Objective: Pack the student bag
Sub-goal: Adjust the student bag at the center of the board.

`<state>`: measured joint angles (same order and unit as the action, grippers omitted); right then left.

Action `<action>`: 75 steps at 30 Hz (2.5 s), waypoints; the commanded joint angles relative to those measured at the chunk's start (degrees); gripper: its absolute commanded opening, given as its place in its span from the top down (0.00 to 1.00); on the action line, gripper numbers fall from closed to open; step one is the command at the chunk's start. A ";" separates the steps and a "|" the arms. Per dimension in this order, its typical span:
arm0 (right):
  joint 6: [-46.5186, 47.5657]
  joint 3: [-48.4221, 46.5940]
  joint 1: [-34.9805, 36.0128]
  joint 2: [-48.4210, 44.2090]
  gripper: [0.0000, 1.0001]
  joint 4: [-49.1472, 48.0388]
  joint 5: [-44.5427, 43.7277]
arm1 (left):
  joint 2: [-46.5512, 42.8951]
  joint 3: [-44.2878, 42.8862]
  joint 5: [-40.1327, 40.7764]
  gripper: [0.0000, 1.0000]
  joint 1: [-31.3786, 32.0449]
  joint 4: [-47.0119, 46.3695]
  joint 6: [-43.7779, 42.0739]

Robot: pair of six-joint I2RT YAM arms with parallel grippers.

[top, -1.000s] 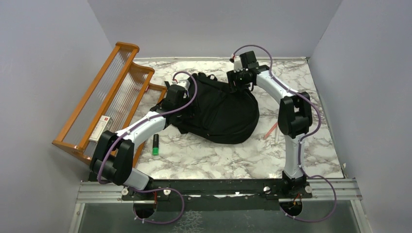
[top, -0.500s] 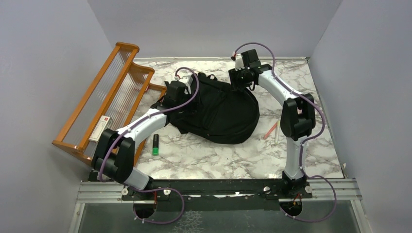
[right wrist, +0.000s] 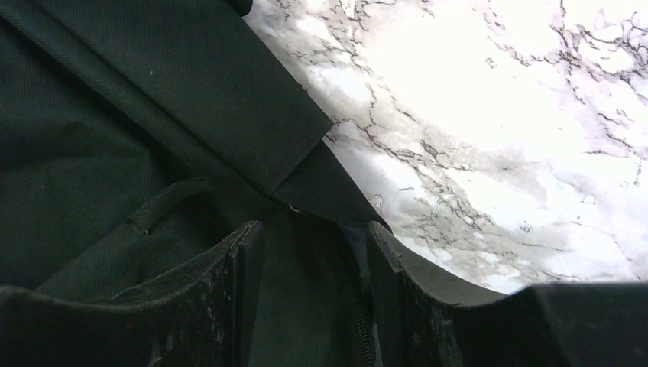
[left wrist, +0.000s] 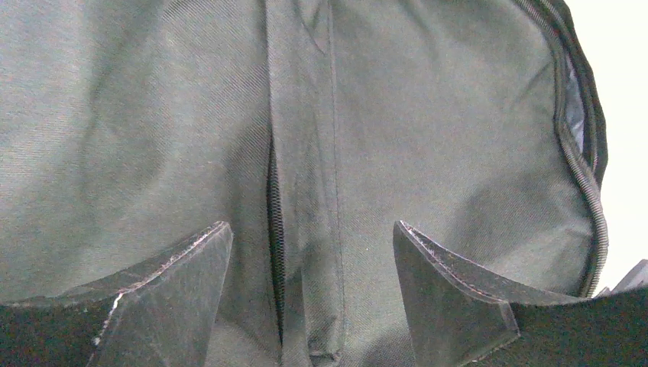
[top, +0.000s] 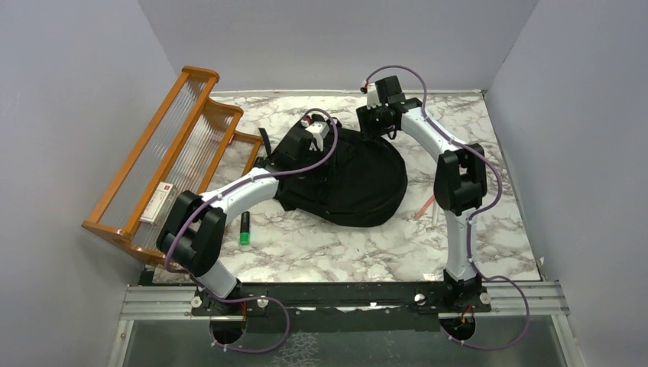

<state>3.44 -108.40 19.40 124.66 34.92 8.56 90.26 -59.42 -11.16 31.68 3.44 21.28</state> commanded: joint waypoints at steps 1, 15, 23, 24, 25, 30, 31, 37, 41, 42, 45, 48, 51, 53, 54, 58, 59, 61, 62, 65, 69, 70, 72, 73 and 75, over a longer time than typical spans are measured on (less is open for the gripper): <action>-0.32 -3.29 -0.28 2.81 0.44 1.70 -0.76 | 2.24 -1.30 0.12 0.21 1.17 -1.33 -1.70; 0.42 8.30 -0.24 -6.12 0.44 -3.02 8.88 | 3.58 0.08 1.93 0.22 1.25 -1.34 -1.68; 0.94 6.51 -0.30 -3.54 0.43 -2.77 -2.33 | 4.22 0.60 1.96 0.25 1.24 -1.33 -1.98; 0.99 5.47 -0.31 -2.94 0.43 -2.64 -3.13 | 4.23 0.54 2.04 0.25 1.27 -1.26 -2.02; 1.03 4.56 -0.26 -2.36 0.43 -2.52 -3.71 | 4.24 0.53 2.02 0.25 1.28 -1.18 -2.03; 1.21 0.74 -0.24 0.32 0.42 -2.46 -3.99 | 4.28 0.43 2.12 0.26 1.23 -0.93 -2.12; 1.34 0.10 -0.25 0.88 0.41 -2.44 -3.65 | 4.30 0.44 2.13 0.26 1.24 -0.95 -2.12; 2.30 -2.50 -0.28 3.75 0.41 -1.60 -3.55 | 4.25 0.75 2.18 0.26 1.23 -0.89 -2.12; 2.79 -2.34 -0.32 4.45 0.41 -0.65 -2.87 | 4.39 0.62 2.10 0.26 1.27 -0.89 -2.03; 2.75 -1.97 -0.26 4.41 0.41 -0.45 -2.52 | 4.48 0.62 1.97 0.26 1.25 -0.89 -2.03; 2.42 0.20 -0.24 3.11 0.41 -1.13 -1.94 | 4.73 0.47 1.81 0.26 1.28 -0.89 -2.03; 2.36 3.19 -0.29 0.69 0.41 -3.32 -1.09 | 5.00 0.31 1.50 0.26 1.27 -0.89 -2.03; 2.42 3.55 -0.25 -0.33 0.41 -2.57 0.67 | 5.19 0.27 1.30 0.26 1.22 -0.89 -2.03; 2.53 4.42 -0.24 -1.26 0.41 -2.62 2.55 | 5.19 0.27 1.34 0.26 1.21 -0.89 -2.03; 2.53 4.91 -0.29 -1.60 0.42 -2.75 3.04 | 5.21 0.33 1.34 0.26 1.27 -0.89 -1.95; 2.58 6.02 -0.26 -2.07 0.42 -2.65 1.88 | 5.19 0.44 1.16 0.26 1.23 -1.11 -1.68; 2.62 6.16 -0.24 -2.06 0.42 -2.80 0.80 | 5.23 0.44 1.04 0.26 1.27 -1.15 -1.65; 2.62 6.23 -0.30 -1.77 0.42 -2.92 -1.06 | 5.32 0.45 0.90 0.26 1.27 -1.16 -1.68; 2.62 6.14 -0.31 -1.65 0.41 -3.23 -2.08 | 5.36 0.44 0.90 0.26 1.21 -1.16 -1.75; 2.92 5.25 -0.24 -0.71 0.41 -3.54 -4.62 | 5.28 0.37 0.91 0.26 1.23 -1.08 -1.94; 3.41 2.36 -0.26 1.59 0.41 -2.69 -5.12 | 5.22 0.27 0.87 0.26 1.28 -0.96 -1.94; 3.53 1.72 -0.28 2.18 0.41 -2.62 -4.71 | 5.21 0.29 0.89 0.26 1.28 -0.95 -1.90; 3.90 0.27 -0.32 3.39 0.41 -1.95 -3.06 | 5.13 0.40 0.91 0.26 1.24 -0.95 -1.85; 4.05 -0.52 -0.28 4.01 0.41 -1.56 -2.07 | 5.06 0.53 0.94 0.26 1.23 -0.98 -1.85; 4.18 -1.96 -0.32 5.31 0.43 -0.55 0.01 | 4.85 0.74 0.97 0.26 1.26 -0.98 -1.78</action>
<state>6.11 -106.74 19.40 126.93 33.36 6.20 94.76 -59.33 -9.87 32.97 2.94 19.86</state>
